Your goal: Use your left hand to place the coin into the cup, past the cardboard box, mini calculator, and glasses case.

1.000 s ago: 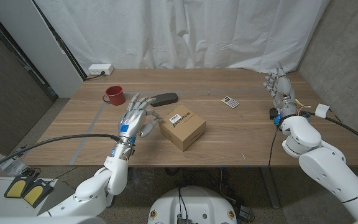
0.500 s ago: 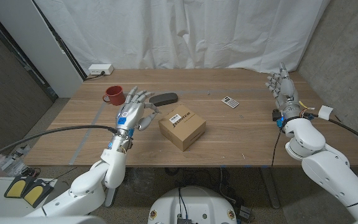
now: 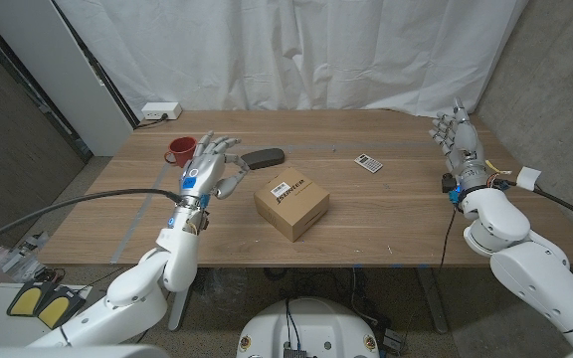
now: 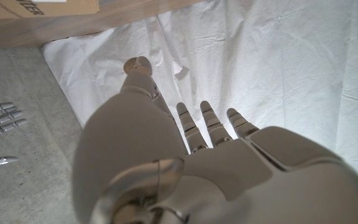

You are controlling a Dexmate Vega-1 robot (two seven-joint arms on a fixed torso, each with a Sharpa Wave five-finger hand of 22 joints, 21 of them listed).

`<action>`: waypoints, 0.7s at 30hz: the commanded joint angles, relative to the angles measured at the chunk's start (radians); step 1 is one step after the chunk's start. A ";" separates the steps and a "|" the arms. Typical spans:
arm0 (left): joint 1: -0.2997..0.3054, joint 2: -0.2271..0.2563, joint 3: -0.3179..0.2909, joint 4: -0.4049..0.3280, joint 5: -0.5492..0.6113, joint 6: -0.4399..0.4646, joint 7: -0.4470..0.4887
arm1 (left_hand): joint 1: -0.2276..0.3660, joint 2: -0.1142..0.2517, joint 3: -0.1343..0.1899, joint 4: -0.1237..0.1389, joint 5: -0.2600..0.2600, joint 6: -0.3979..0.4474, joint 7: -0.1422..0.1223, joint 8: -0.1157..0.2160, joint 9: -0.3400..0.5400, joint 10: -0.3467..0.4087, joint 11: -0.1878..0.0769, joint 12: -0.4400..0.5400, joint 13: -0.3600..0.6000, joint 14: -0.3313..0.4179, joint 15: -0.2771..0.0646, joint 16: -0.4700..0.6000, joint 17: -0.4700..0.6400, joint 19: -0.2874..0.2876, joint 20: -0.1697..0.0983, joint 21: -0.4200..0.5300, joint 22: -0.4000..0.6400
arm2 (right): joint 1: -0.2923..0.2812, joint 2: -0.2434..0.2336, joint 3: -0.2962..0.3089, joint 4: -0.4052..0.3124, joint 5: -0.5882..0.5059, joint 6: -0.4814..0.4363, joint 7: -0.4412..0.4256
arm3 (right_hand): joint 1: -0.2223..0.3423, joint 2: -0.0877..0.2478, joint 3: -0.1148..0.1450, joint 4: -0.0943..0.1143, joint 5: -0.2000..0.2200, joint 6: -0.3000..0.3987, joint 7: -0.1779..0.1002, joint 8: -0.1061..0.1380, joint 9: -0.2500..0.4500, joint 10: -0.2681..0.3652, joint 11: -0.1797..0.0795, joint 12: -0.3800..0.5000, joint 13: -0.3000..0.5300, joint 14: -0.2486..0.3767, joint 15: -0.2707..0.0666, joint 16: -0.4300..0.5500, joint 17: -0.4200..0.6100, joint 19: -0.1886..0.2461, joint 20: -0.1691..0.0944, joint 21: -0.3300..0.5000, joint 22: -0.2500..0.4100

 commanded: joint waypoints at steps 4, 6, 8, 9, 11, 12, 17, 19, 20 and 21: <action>0.002 0.007 -0.070 -0.079 -0.032 0.093 -0.116 | -0.004 0.013 0.007 -0.003 0.006 0.024 0.034 0.059 0.109 0.014 0.007 -0.003 0.001 0.008 -0.075 -0.003 0.003 0.002 0.006 -0.003 0.003 | 0.019 0.012 -0.002 0.036 0.002 0.031 0.029 | -0.004 0.003 -0.005 0.000 0.001 0.003 -0.002 -0.001 0.001 0.008 0.000 -0.002 0.004 0.013 -0.001 0.004 0.003 0.008 0.002 -0.002 0.002; -0.001 0.011 -0.075 -0.085 -0.034 0.105 -0.134 | -0.004 0.013 0.008 -0.004 0.006 0.023 0.036 0.060 0.110 0.016 0.007 -0.003 0.001 0.009 -0.075 -0.003 0.003 0.001 0.006 -0.004 0.003 | 0.024 0.019 -0.005 0.048 0.003 0.047 0.034 | -0.004 0.003 -0.005 0.000 0.001 0.003 -0.002 -0.001 0.001 0.008 0.000 -0.002 0.004 0.013 -0.001 0.004 0.003 0.007 0.001 -0.002 0.002; -0.010 0.014 -0.075 -0.087 -0.028 0.121 -0.148 | -0.004 0.014 0.009 -0.004 0.006 0.021 0.038 0.061 0.111 0.014 0.009 -0.005 0.001 0.009 -0.075 -0.004 0.003 0.000 0.007 -0.004 0.003 | 0.030 0.023 -0.009 0.059 0.003 0.058 0.040 | -0.004 0.003 -0.005 -0.001 0.001 0.003 -0.002 -0.001 0.001 0.009 0.000 -0.002 0.004 0.013 -0.001 0.004 0.003 0.008 0.001 -0.002 0.002; -0.015 0.012 -0.076 -0.088 -0.028 0.127 -0.154 | -0.004 0.014 0.009 -0.005 0.006 0.018 0.037 0.062 0.112 0.013 0.011 -0.006 0.001 0.009 -0.073 -0.004 0.003 -0.001 0.008 -0.005 0.003 | 0.032 0.024 -0.011 0.063 0.005 0.060 0.043 | -0.004 0.003 -0.005 -0.001 0.001 0.003 -0.002 -0.001 0.001 0.009 0.000 -0.002 0.004 0.013 -0.001 0.004 0.003 0.008 0.001 -0.002 0.002; -0.024 0.009 -0.080 -0.090 -0.036 0.135 -0.165 | -0.003 0.015 0.010 -0.005 0.006 0.018 0.038 0.064 0.114 0.013 0.010 -0.007 0.001 0.008 -0.073 -0.005 0.003 -0.002 0.008 -0.005 0.003 | 0.036 0.026 -0.013 0.071 0.007 0.065 0.045 | -0.004 0.003 -0.005 -0.001 0.001 0.003 -0.002 -0.001 0.001 0.007 -0.002 -0.003 0.004 0.013 0.000 0.004 0.003 0.008 0.002 -0.002 0.002; -0.030 0.008 -0.082 -0.089 -0.042 0.136 -0.170 | -0.003 0.015 0.010 -0.005 0.006 0.018 0.037 0.065 0.114 0.014 0.010 -0.007 0.001 0.008 -0.073 -0.006 0.003 -0.002 0.008 -0.005 0.003 | 0.038 0.026 -0.013 0.074 0.007 0.068 0.046 | -0.004 0.003 -0.005 -0.001 0.001 0.003 -0.002 -0.001 0.001 0.007 -0.002 -0.003 0.004 0.013 -0.001 0.004 0.003 0.008 0.002 -0.002 0.002; -0.069 0.012 -0.100 -0.070 -0.089 0.133 -0.213 | -0.003 0.015 0.012 -0.006 0.005 0.019 0.034 0.068 0.112 0.014 0.013 -0.009 0.000 0.010 -0.072 -0.007 0.002 -0.003 0.006 -0.006 0.003 | 0.043 0.038 -0.015 0.091 0.007 0.095 0.047 | -0.004 0.004 -0.005 -0.001 0.001 0.003 -0.001 -0.001 0.001 0.008 0.000 -0.003 0.004 0.013 -0.001 0.004 0.003 0.009 0.001 -0.002 0.002; -0.098 0.008 -0.104 -0.056 -0.111 0.141 -0.235 | -0.003 0.015 0.012 -0.006 0.005 0.018 0.035 0.068 0.111 0.013 0.016 -0.010 0.000 0.010 -0.072 -0.007 0.002 -0.003 0.003 -0.006 0.003 | 0.045 0.039 -0.011 0.095 0.011 0.099 0.047 | -0.004 0.004 -0.005 -0.001 0.001 0.003 -0.002 -0.001 0.001 0.008 0.000 -0.003 0.004 0.013 -0.001 0.004 0.003 0.009 0.000 -0.002 0.002; -0.107 0.009 -0.104 -0.051 -0.114 0.145 -0.239 | -0.004 0.015 0.012 -0.006 0.005 0.016 0.036 0.068 0.110 0.013 0.016 -0.011 0.000 0.010 -0.071 -0.008 0.002 -0.004 0.003 -0.007 0.003 | 0.046 0.038 -0.010 0.096 0.011 0.098 0.046 | -0.004 0.004 -0.005 -0.002 0.001 0.003 -0.002 -0.001 0.001 0.008 0.000 -0.003 0.004 0.014 -0.002 0.004 0.003 0.009 0.001 -0.002 0.002; -0.117 0.010 -0.101 -0.047 -0.114 0.149 -0.242 | -0.004 0.015 0.013 -0.006 0.005 0.017 0.035 0.068 0.110 0.014 0.016 -0.011 0.000 0.010 -0.071 -0.008 0.002 -0.004 0.000 -0.006 0.003 | 0.046 0.040 -0.009 0.097 0.011 0.101 0.044 | -0.003 0.004 -0.005 -0.002 0.001 0.003 -0.002 -0.001 0.001 0.008 0.000 -0.002 0.004 0.014 -0.002 0.004 0.003 0.009 0.001 -0.002 0.002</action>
